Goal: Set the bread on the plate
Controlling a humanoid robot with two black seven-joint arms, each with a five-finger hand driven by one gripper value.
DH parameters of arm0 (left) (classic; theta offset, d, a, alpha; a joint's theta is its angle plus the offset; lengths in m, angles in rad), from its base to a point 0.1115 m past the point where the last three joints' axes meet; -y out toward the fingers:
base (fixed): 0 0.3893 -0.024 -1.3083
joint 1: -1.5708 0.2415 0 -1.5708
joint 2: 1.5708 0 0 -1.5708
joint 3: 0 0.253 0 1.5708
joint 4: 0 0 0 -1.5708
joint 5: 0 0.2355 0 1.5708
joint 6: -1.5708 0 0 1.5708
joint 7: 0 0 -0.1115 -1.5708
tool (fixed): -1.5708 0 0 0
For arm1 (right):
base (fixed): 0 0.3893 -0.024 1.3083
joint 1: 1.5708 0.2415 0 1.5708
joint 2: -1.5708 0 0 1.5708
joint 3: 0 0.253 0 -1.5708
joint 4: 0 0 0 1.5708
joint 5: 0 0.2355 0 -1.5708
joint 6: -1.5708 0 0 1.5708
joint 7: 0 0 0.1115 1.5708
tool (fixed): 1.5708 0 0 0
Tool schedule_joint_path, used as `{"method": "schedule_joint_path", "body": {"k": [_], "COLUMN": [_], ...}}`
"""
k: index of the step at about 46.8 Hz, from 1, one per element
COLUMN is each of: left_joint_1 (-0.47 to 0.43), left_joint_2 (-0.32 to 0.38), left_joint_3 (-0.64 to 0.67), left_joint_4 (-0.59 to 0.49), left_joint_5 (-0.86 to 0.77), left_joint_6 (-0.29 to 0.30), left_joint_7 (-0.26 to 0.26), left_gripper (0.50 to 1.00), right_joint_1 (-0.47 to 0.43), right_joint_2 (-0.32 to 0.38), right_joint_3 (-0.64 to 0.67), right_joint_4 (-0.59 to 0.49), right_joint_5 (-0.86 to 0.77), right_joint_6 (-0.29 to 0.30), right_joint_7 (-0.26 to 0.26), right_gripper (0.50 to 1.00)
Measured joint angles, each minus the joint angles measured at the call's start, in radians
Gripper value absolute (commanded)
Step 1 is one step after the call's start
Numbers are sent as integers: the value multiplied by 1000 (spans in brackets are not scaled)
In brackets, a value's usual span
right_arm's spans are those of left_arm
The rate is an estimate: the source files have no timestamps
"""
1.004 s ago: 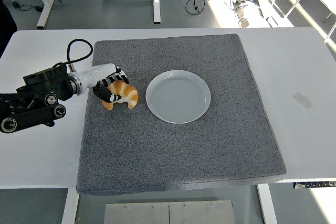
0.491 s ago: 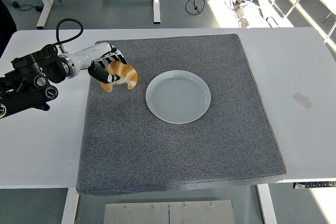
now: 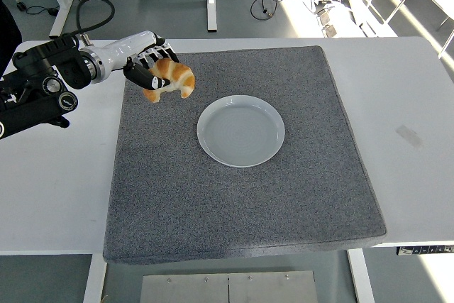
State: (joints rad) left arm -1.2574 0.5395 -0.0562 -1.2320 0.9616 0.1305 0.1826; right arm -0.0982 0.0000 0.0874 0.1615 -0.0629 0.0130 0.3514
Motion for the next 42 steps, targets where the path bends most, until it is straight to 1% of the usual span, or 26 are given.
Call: {"method": "schedule_joint_path", "body": {"k": [3,13,20,26,36,42], "left_joint_1": [-8,-22,-22,-21,-2,18], "left_joint_2": [-5,-57,-103,-155,-266,-314], "left_joint_3": [0,2,5,9,18,27], "left_joint_4": [-2,-2,0,7,95,140], "left_joint_5": [-9,-11,-8,2,7,8], "left_joint_6": [0,0,0,4,5,5], "left_joint_7": [0,1,8,11,12,9], "left_gripper": [500,500,500,500,500,500], "right_joint_1": [0,0,0,0,0,0], "right_joint_2": [0,0,0,0,0,0], "right_joint_3": [0,0,0,0,0,0], "right_joint_4": [0,0,0,0,0,1], "right_joint_5": [0,0,0,0,0,0], "right_joint_6": [0,1,1,1,0,0], "right_joint_7": [0,0,0,0,0,0], "right_gripper": [1000,1000,1000,1000,1000,1000]}}
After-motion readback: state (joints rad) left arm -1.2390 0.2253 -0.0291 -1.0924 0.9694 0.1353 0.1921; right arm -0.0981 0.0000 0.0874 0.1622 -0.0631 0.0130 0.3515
